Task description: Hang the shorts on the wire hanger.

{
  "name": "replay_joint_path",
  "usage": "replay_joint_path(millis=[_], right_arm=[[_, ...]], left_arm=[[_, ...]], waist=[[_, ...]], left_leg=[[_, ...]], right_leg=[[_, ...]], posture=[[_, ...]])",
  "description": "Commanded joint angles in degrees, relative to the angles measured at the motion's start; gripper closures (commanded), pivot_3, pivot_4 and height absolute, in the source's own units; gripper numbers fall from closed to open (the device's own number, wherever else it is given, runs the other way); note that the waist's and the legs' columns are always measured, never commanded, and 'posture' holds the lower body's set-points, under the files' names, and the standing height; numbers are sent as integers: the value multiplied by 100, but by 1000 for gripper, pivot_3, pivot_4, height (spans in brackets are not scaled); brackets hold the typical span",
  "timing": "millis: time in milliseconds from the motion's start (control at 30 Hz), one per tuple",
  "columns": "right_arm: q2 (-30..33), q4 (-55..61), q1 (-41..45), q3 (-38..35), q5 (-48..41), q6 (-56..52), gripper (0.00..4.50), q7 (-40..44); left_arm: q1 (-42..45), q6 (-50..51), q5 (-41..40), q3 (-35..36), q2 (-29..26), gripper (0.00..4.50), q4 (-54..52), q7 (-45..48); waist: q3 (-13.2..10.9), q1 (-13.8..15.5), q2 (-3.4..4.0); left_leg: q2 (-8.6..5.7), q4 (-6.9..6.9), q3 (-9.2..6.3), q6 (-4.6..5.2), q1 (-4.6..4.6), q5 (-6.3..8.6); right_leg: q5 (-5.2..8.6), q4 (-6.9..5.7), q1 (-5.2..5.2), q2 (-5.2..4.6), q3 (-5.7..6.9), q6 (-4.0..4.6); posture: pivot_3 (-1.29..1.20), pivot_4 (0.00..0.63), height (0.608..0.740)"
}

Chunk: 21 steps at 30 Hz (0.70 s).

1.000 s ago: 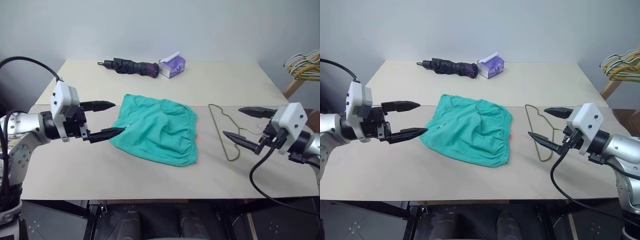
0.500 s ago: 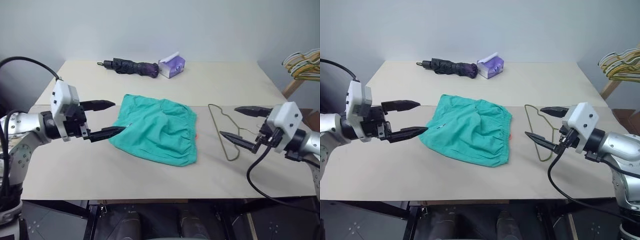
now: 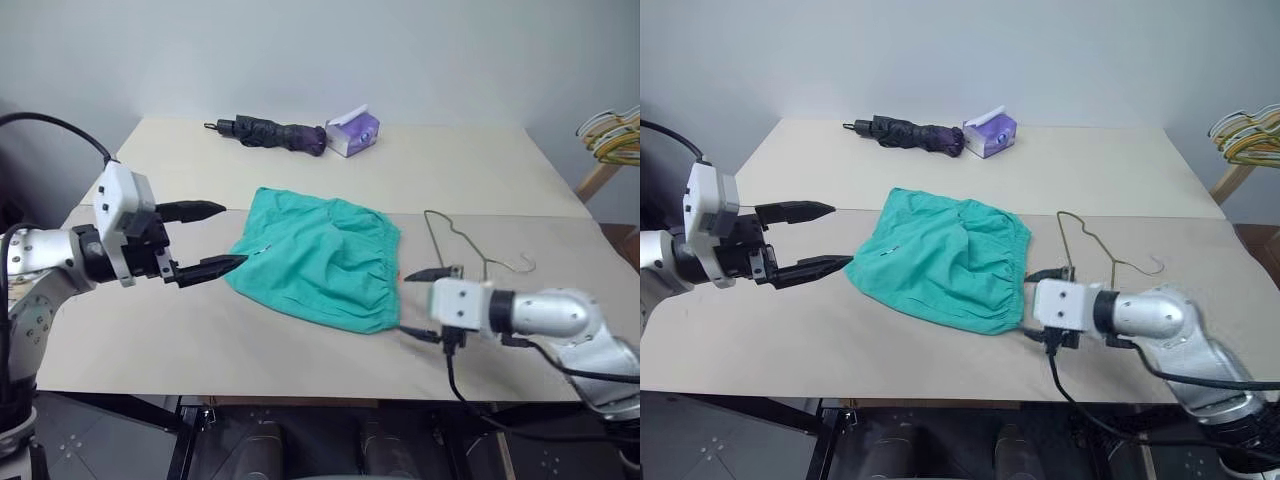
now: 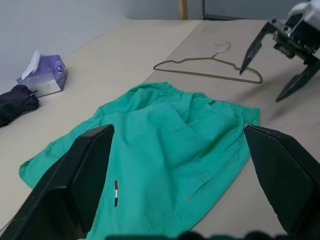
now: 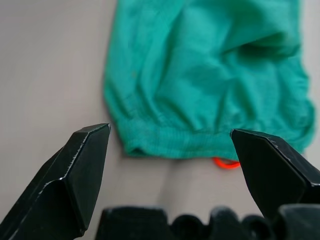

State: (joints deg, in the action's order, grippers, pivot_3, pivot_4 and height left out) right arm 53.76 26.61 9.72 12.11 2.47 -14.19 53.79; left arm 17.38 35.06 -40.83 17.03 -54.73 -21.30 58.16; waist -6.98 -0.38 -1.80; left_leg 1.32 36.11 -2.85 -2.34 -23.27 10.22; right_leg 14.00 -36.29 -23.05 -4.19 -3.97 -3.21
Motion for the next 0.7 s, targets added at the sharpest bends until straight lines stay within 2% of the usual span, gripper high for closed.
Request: replay_joint_path(millis=[33, 200, 300, 533, 667, 700], right_arm=[[-86, -182, 170, 416, 669, 439, 0, -105], [-612, -504, 561, 1059, 1560, 499, 0, -332], [-879, -730, 732, 1299, 2042, 473, 583, -459], [-871, -970, 877, 1264, 2312, 843, 3099, -417], [-825, -1049, 943, 1163, 2331, 1046, 4388, -407], [-807, -1063, 958, 1110, 2300, 1108, 4474, -399]], left_arm=[[132, -54, -53, 111, -55, 10, -91, -6], [121, -43, -32, 81, -46, 10, -121, -32], [41, -28, -33, 79, -18, 0, -211, -76], [-322, -185, 122, 177, -76, 0, -258, -21], [-721, -841, 692, 73, -145, 0, -143, 218], [-890, -1077, 894, 55, -169, 0, -67, 312]], waist=[[0, 0, 0], [-3, -36, -4], [-8, -32, -13], [-23, -8, -27], [-32, 17, -27], [-33, 12, -25]], left_leg=[[0, 0, 0, 0, 0, 0], [1, -1, 1, 0, 1, 0], [6, -1, -1, 0, 5, 0], [6, 2, -1, 0, 8, 0], [6, 4, 1, 0, 11, 0], [6, 3, 0, 0, 10, 0]], right_leg=[[0, 0, -1, 0, 0, 0], [-2, -3, -2, 2, 0, -2], [-3, -8, -1, 8, 0, -4], [6, -14, 0, 7, 0, 11], [13, -31, -5, 6, 0, 23], [15, -35, -8, 7, 0, 25]], posture=[[73, 103, 740], [77, 113, 740], [86, 119, 740], [90, 128, 740], [91, 128, 740], [85, 128, 740]])
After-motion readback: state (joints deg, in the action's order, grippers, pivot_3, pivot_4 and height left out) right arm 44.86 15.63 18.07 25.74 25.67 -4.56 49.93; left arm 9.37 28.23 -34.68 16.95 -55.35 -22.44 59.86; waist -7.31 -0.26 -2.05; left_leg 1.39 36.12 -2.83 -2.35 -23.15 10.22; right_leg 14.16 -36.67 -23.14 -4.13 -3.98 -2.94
